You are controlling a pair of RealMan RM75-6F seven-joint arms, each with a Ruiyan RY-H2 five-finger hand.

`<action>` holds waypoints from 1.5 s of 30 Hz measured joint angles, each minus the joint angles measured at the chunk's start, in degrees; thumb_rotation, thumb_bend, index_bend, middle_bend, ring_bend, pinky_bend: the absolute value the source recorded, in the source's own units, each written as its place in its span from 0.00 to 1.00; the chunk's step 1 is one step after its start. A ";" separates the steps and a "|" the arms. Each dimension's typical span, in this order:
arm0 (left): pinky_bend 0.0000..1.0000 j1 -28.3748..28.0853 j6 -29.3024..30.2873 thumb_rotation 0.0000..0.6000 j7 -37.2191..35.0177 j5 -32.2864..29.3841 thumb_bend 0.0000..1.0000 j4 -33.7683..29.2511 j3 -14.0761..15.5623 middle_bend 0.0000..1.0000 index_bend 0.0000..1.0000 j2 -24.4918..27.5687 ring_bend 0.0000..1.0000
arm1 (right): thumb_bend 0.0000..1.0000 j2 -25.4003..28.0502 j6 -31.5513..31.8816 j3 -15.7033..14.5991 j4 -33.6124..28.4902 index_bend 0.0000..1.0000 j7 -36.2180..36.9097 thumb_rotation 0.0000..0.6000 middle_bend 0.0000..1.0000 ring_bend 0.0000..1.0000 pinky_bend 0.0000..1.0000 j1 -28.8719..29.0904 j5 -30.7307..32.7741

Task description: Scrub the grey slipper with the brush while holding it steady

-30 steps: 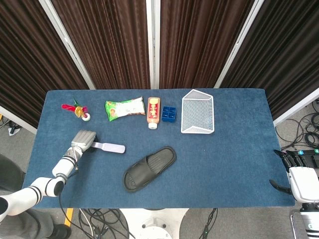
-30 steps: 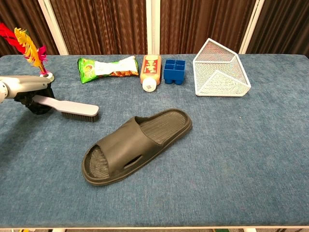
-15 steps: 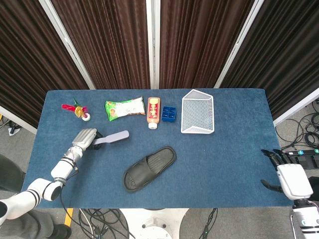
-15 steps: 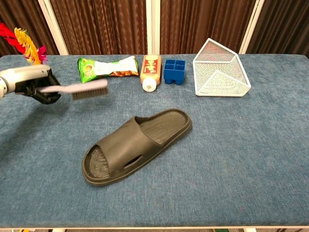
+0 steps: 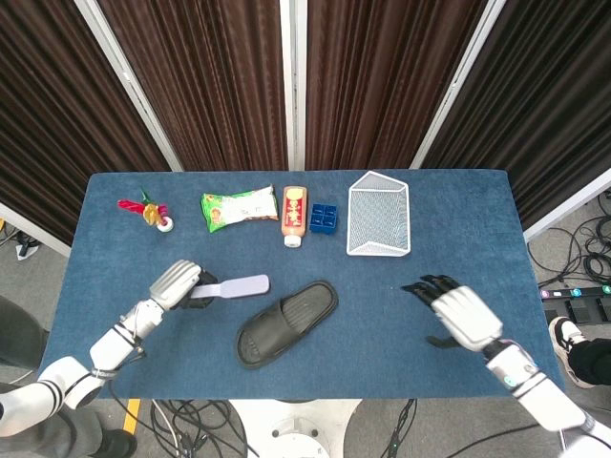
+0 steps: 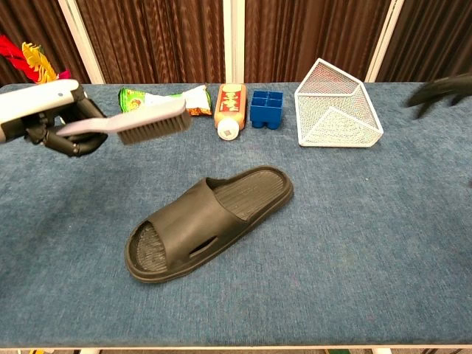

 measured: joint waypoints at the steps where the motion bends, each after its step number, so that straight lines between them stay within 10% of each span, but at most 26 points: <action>1: 1.00 0.18 0.35 1.00 0.79 0.28 0.81 -0.21 0.35 1.00 1.00 0.02 1.00 | 0.03 -0.62 -2.01 0.30 0.02 0.08 -0.33 1.00 0.14 0.05 0.15 1.40 0.32; 12: 1.00 2.14 3.68 1.00 9.39 3.08 0.83 -1.93 4.05 1.00 1.00 -1.25 1.00 | 0.01 -11.89 -20.56 4.12 4.46 0.00 -12.22 1.00 0.04 0.00 0.07 16.59 10.87; 28: 1.00 -0.11 2.83 1.00 15.36 4.44 0.83 -3.94 4.39 1.00 1.00 -3.23 1.00 | 0.02 -26.77 -29.27 3.96 19.11 0.00 -23.51 1.00 0.07 0.00 0.06 28.17 28.38; 39: 1.00 -0.44 2.76 1.00 16.93 4.12 0.83 -3.27 4.70 1.00 1.00 -4.52 1.00 | 0.18 -31.93 -27.19 2.39 23.52 0.48 -24.85 1.00 0.42 0.28 0.32 31.77 33.05; 45: 1.00 -0.02 3.17 1.00 16.84 3.82 0.83 -2.01 5.11 1.00 1.00 -4.68 1.00 | 0.22 -33.20 -23.94 3.14 24.89 0.55 -22.02 1.00 0.48 0.37 0.41 31.43 32.64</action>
